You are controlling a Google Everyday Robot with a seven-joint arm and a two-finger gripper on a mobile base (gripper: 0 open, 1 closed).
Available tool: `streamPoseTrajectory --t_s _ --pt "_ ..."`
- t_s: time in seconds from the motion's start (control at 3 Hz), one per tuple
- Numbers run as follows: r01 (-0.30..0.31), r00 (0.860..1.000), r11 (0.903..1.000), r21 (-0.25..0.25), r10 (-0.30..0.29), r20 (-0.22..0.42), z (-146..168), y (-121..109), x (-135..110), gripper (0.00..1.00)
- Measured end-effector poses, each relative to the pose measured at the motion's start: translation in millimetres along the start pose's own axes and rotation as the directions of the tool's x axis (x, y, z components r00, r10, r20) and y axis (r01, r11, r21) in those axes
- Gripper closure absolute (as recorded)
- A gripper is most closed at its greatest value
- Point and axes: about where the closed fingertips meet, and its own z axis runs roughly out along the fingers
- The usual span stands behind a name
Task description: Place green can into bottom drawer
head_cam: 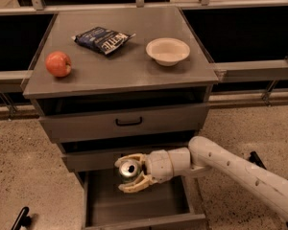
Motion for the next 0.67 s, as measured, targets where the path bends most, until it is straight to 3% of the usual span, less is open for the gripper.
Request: streamPoseTrajectory --t_s 0.33,0.67 --pt "-0.011 1.0 0.9999 -0.003 0.011 0.012 3 2 4 1.0" --pt "-0.021 1.0 0.9993 0.031 0.021 -0.017 1 -4 18 1.0"
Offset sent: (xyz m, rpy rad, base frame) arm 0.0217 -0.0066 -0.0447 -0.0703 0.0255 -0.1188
